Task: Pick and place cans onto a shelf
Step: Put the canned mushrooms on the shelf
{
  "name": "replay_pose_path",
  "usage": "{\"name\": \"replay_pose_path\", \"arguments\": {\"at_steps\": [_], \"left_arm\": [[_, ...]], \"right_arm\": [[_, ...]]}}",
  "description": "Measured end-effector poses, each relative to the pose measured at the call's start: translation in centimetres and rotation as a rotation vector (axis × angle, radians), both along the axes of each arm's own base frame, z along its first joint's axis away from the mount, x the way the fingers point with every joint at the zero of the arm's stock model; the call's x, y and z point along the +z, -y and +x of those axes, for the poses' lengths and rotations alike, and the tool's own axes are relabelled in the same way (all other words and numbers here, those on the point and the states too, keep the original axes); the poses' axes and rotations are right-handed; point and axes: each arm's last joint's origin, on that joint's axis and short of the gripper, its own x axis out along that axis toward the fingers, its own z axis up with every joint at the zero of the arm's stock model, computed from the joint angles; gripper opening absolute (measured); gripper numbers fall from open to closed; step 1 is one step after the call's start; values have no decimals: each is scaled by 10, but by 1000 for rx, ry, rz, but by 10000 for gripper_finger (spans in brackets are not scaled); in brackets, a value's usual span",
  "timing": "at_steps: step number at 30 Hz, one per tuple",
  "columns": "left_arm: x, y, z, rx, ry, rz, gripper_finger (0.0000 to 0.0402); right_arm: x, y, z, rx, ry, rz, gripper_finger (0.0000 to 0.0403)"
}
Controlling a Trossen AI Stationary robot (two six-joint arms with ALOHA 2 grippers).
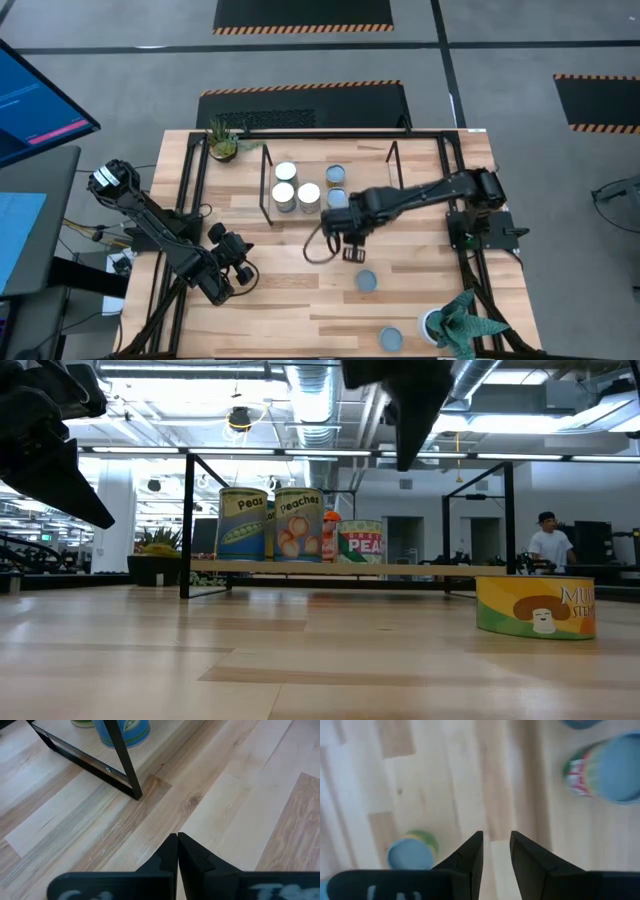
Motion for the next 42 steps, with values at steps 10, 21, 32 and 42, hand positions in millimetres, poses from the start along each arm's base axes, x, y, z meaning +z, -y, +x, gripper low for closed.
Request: {"name": "replay_pose_path", "arguments": {"at_steps": [10,21,32,42], "left_arm": [[0,0,0,0,0,0,0],[0,0,0,0,0,0,0],[0,0,0,11,9,-11,0],[0,0,0,12,9,-11,0]], "right_arm": [[0,-44,-9,72,3,11,120],[0,-73,-18,64,11,31,120],[0,-99,-29,140,7,46,120],[0,-118,-38,200,3,54,120]]}}
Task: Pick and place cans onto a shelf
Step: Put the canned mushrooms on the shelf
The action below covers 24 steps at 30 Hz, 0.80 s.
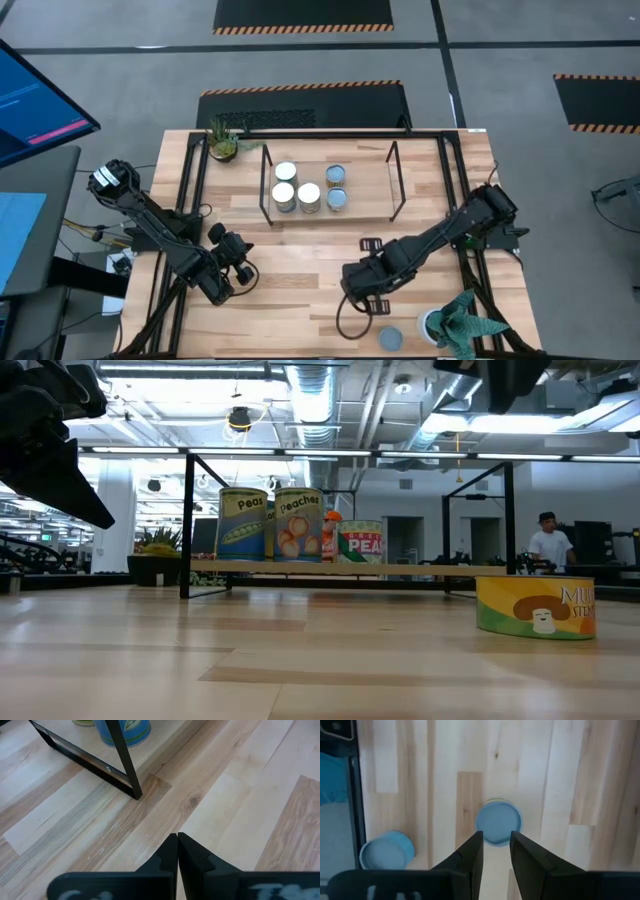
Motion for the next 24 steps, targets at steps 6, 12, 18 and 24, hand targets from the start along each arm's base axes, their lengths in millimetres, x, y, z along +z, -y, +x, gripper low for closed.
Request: {"name": "replay_pose_path", "arguments": {"at_steps": [6,12,18,24], "left_arm": [[0,0,0,0,0,0,0],[0,0,0,0,0,0,0],[0,0,0,0,3,-3,0],[0,0,0,-5,-1,2,0]], "right_arm": [[0,-9,-5,20,2,3,120],[0,-18,-8,-32,14,30,120],[2,-31,-10,1,54,58,120],[5,-43,-7,-14,137,127,120]]}}
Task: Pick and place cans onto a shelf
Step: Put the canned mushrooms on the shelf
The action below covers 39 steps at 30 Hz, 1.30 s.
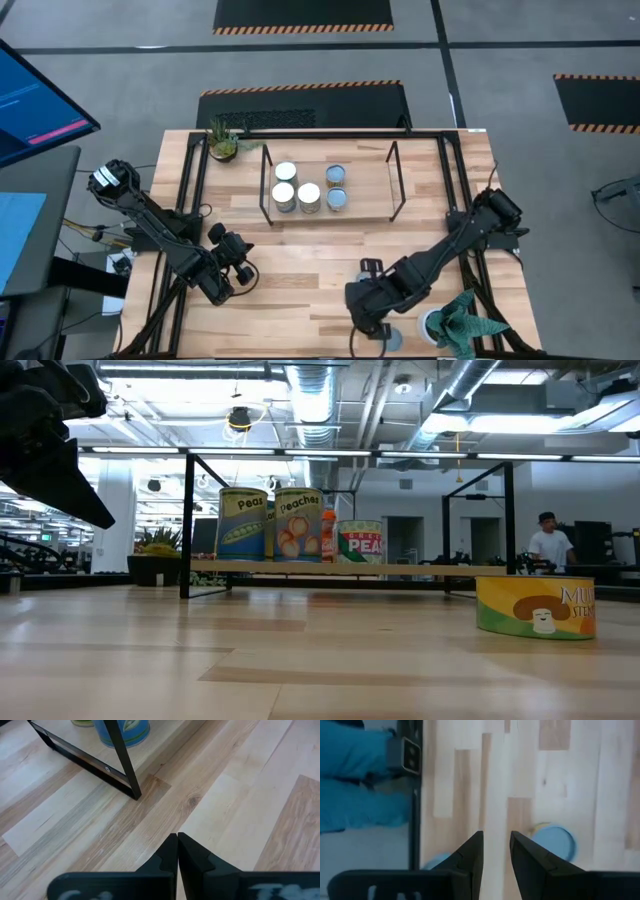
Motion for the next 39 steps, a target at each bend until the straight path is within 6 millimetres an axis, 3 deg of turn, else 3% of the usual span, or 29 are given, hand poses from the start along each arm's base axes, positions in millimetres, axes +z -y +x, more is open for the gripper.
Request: {"name": "replay_pose_path", "arguments": {"at_steps": [8,21,39], "left_arm": [[0,0,0,5,-2,-15,0],[1,8,6,-42,26,-84,0],[1,8,7,-46,31,-86,0]], "right_arm": [[-19,5,-1,-90,-39,-12,120],[-75,49,2,-204,-131,-169,120],[-121,65,-10,-228,-161,-194,120]]}}
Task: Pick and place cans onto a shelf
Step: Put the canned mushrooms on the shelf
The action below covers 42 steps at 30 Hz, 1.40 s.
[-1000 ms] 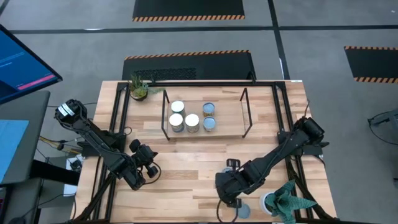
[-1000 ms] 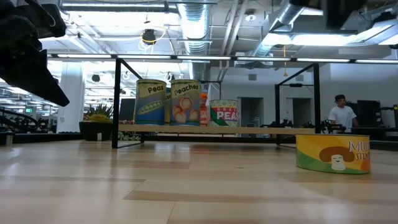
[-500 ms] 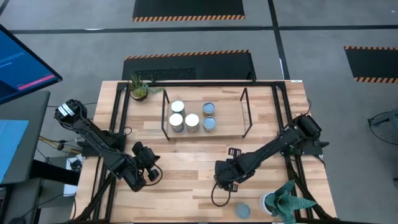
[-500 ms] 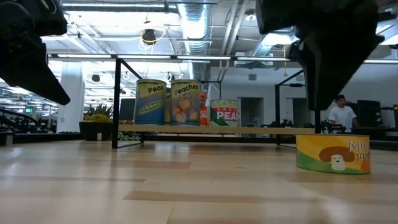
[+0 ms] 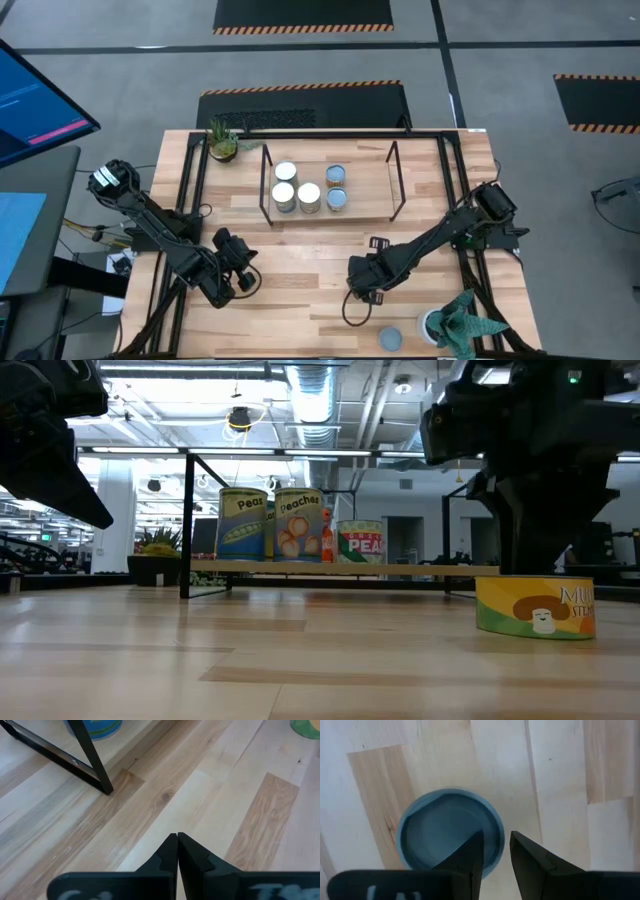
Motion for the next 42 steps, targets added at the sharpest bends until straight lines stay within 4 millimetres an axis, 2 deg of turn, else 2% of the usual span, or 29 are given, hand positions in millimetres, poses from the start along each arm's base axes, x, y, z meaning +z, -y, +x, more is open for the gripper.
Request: {"name": "replay_pose_path", "arguments": {"at_steps": [16,21,26,32,35,42], "left_arm": [[0,0,0,0,3,-5,0],[0,0,0,0,3,-5,0],[0,0,0,1,3,-6,0],[0,0,0,2,4,-7,0],[0,0,0,2,4,-7,0],[0,0,0,1,2,-7,0]], "right_arm": [[-6,4,5,-26,62,30,114],[-6,4,5,-87,69,45,82],[-6,3,6,-118,83,56,17],[-2,4,10,-118,85,61,8],[6,7,14,-88,67,46,7],[49,24,26,-43,3,-64,6]]}}
